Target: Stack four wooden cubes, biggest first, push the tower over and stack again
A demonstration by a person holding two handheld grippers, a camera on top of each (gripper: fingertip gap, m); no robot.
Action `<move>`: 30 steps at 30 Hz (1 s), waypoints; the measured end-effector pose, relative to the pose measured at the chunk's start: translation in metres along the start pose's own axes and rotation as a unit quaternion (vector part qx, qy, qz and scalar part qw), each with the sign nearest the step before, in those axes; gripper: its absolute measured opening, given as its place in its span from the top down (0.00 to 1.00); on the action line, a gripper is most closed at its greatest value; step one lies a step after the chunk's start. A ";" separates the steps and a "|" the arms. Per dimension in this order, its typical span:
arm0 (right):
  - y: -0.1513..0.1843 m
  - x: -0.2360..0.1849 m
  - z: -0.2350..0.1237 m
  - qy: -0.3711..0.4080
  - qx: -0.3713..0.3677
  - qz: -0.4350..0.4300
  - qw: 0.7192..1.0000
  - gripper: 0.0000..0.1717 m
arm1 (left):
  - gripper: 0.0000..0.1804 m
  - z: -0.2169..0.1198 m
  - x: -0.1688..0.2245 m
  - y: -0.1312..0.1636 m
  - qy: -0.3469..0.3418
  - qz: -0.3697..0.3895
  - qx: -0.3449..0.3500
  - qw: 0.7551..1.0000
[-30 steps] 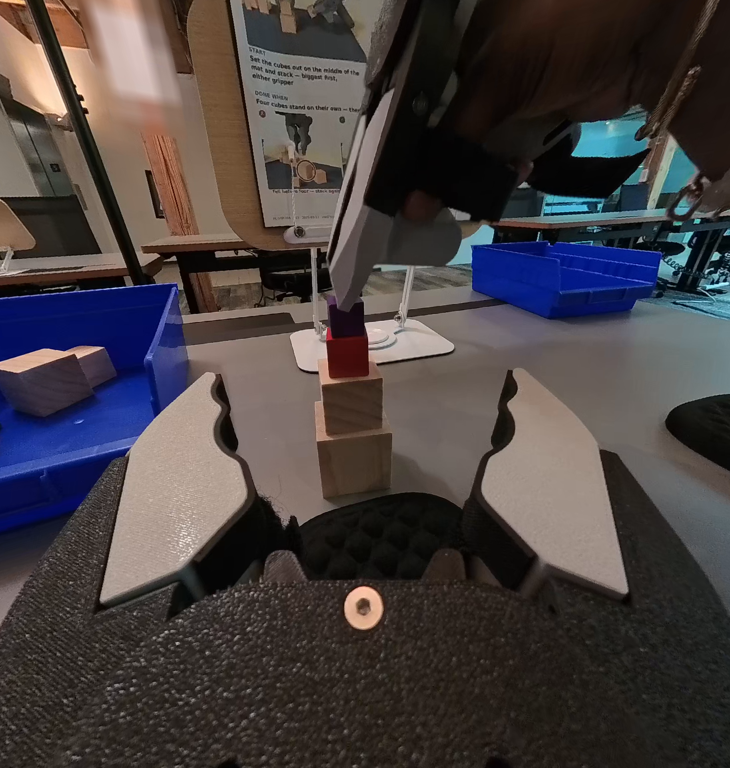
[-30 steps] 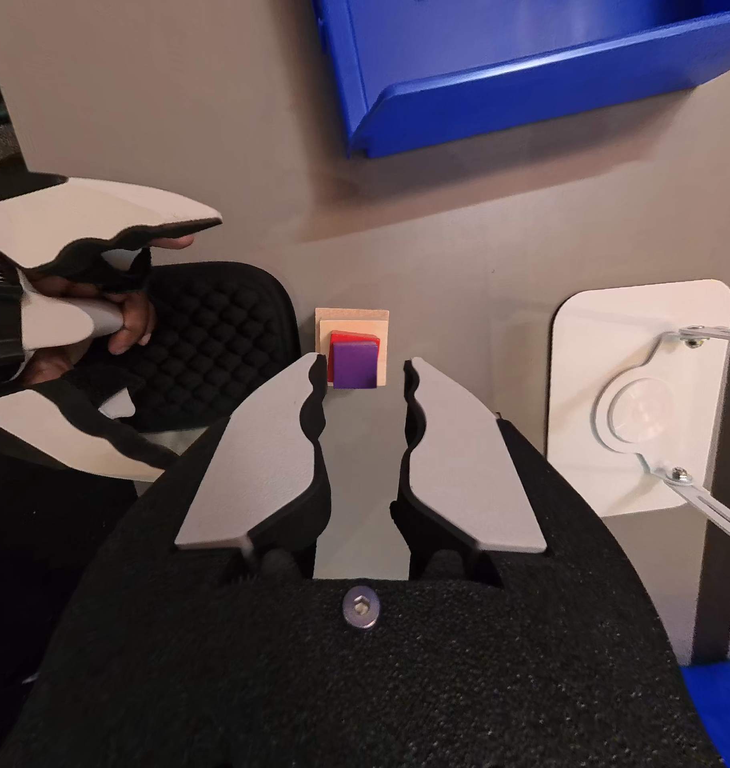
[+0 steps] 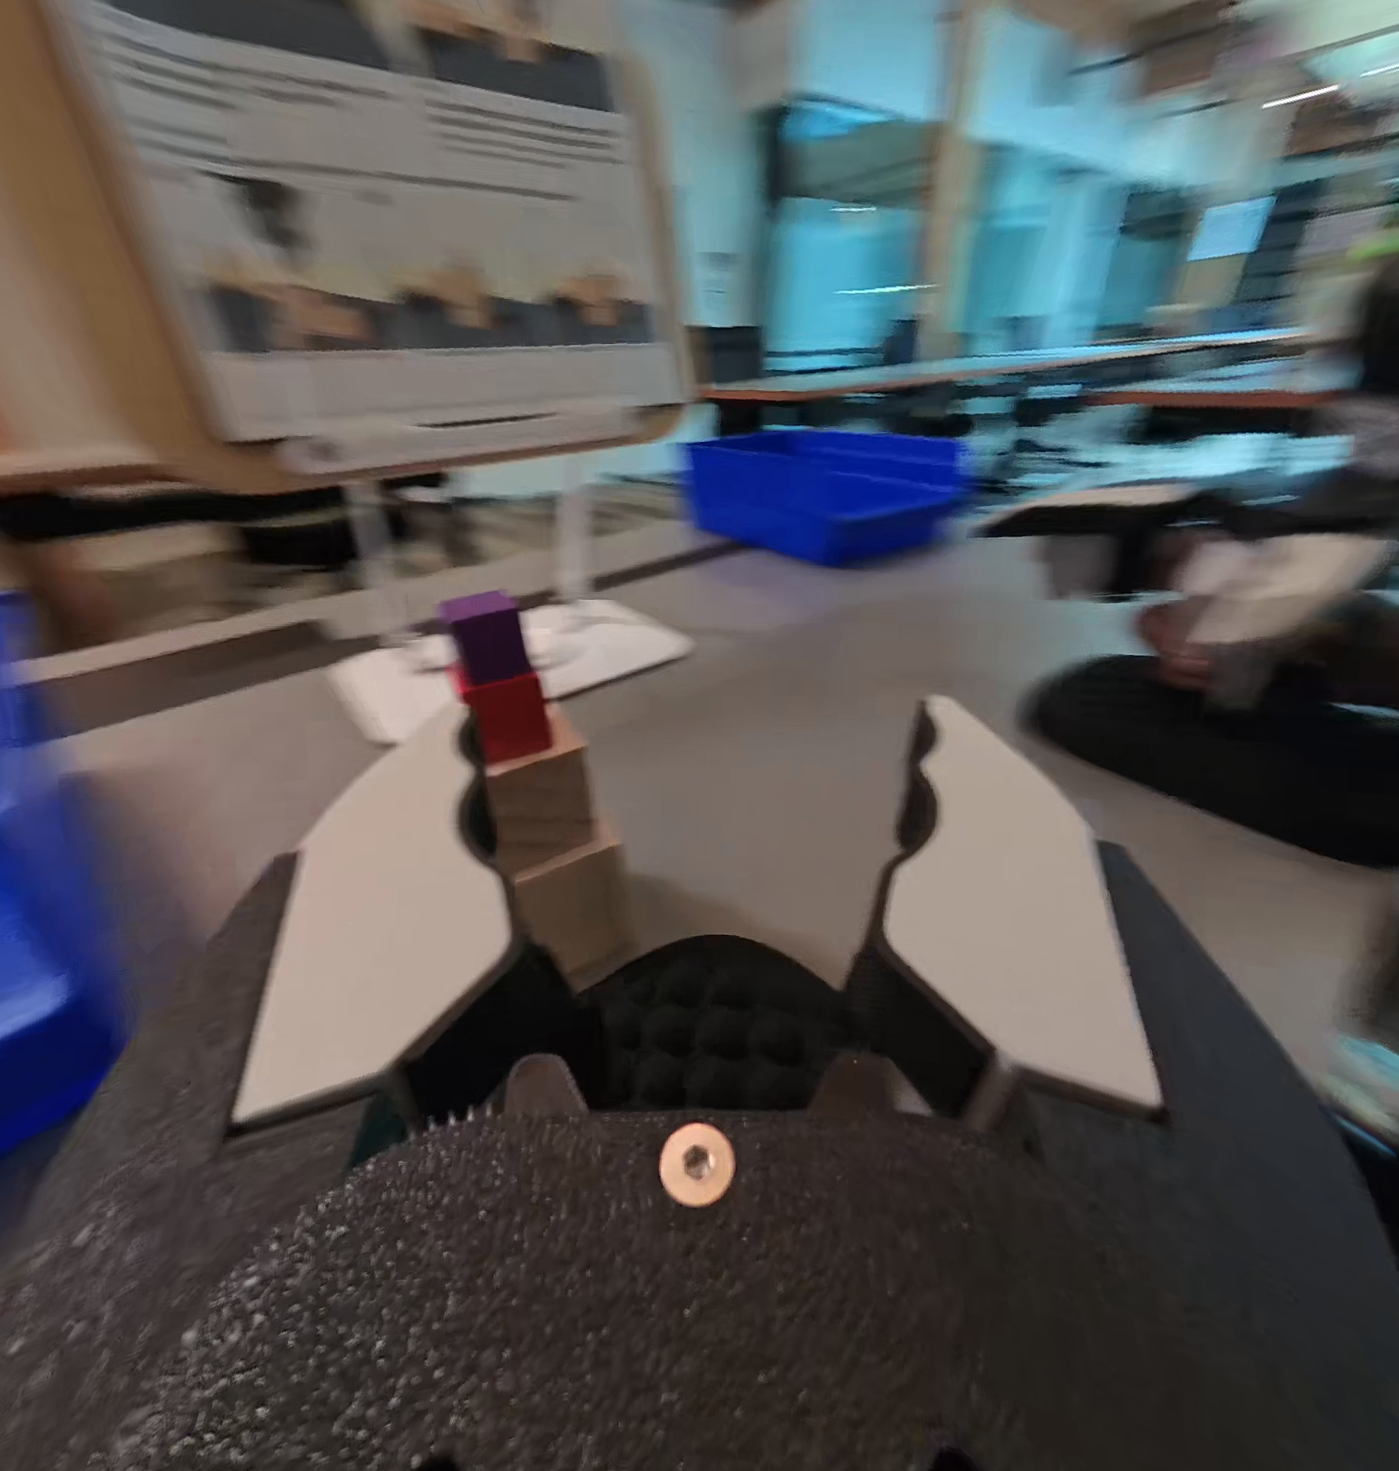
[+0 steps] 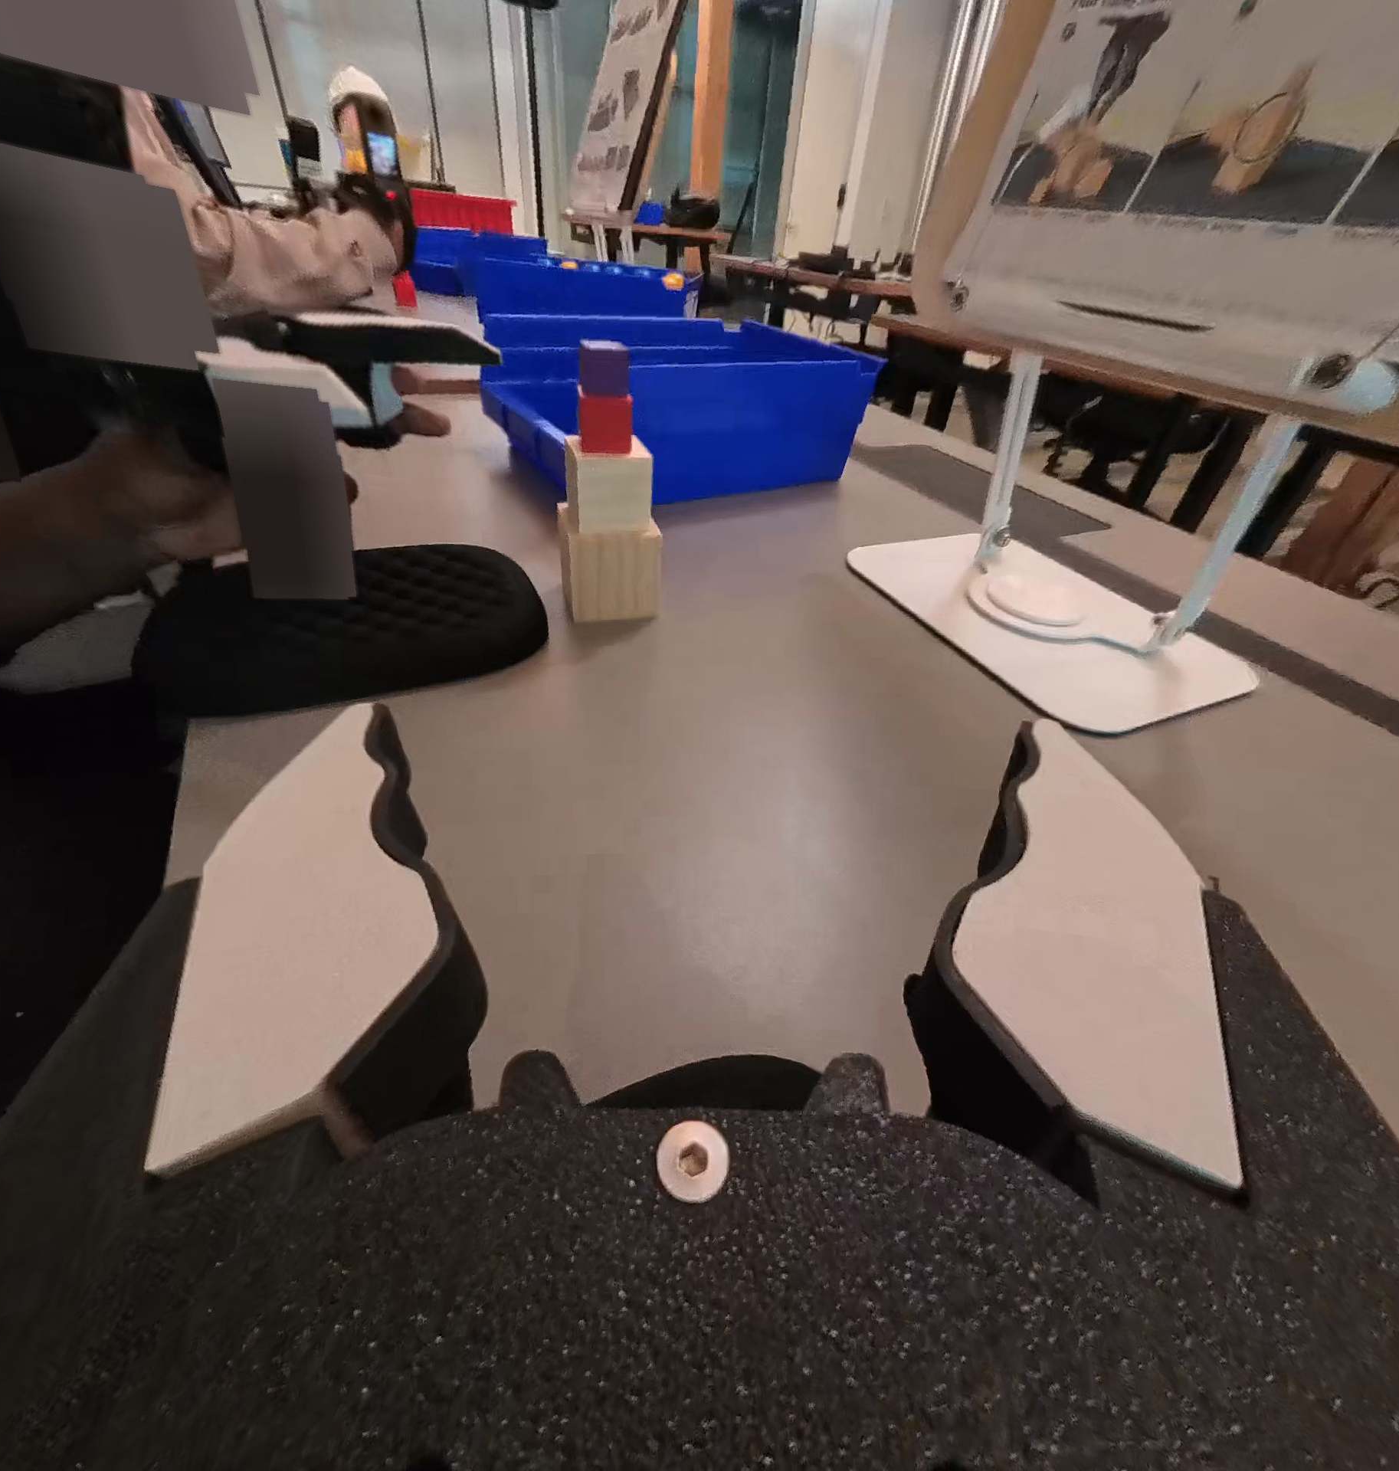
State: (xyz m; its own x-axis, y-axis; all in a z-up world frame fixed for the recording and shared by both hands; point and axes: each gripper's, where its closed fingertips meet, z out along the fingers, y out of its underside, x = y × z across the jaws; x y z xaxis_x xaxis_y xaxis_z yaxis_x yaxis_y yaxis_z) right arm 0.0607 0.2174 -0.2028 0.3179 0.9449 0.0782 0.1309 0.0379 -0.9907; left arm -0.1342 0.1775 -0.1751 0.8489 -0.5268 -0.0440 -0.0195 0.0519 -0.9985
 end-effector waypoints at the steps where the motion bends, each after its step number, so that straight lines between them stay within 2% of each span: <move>1: 0.001 0.000 0.000 0.004 0.000 -0.004 1.000 0.20 | 0.51 -0.004 -0.003 -0.004 0.022 -0.010 -0.006 1.000; 2: 0.003 -0.001 0.000 0.004 -0.003 -0.010 1.000 0.20 | 0.61 -0.009 -0.012 -0.009 0.029 -0.010 -0.011 0.999; 4: 0.004 -0.004 0.002 0.006 -0.011 -0.025 1.000 0.20 | 0.92 -0.022 -0.030 -0.018 0.049 0.006 -0.034 0.998; 5: 0.006 -0.004 0.002 0.008 -0.015 -0.030 0.999 0.20 | 1.00 -0.024 -0.043 -0.017 0.042 0.010 -0.060 0.997; 7: 0.007 -0.005 0.003 0.010 -0.021 -0.036 0.999 0.20 | 1.00 -0.024 -0.071 -0.001 0.009 0.037 -0.144 0.989; 10: 0.007 -0.004 0.003 0.013 -0.020 -0.034 0.999 0.20 | 1.00 -0.016 -0.100 0.032 -0.031 0.089 -0.262 0.961; 14: 0.005 -0.004 0.002 0.018 -0.014 -0.038 0.999 0.21 | 1.00 0.006 -0.106 0.063 -0.020 0.105 -0.323 0.940; 16: 0.006 -0.003 0.002 0.025 -0.016 -0.042 0.999 0.21 | 1.00 0.013 -0.103 0.069 -0.006 0.098 -0.330 0.939; 20: 0.008 -0.001 0.004 0.029 -0.026 -0.038 0.999 0.20 | 1.00 0.025 -0.094 0.064 0.012 0.089 -0.309 0.947; 30: 0.008 -0.002 0.004 0.029 -0.026 -0.039 0.998 0.21 | 1.00 0.040 -0.078 0.061 0.029 0.104 -0.318 0.942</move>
State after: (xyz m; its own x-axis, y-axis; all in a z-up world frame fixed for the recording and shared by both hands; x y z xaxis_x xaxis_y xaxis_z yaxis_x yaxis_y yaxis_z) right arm 0.0578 0.2174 -0.2115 0.3589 0.9189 0.1635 0.2055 0.0931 -0.9742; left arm -0.1806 0.2554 -0.2315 0.7620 -0.6071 -0.2252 -0.5111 -0.3503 -0.7849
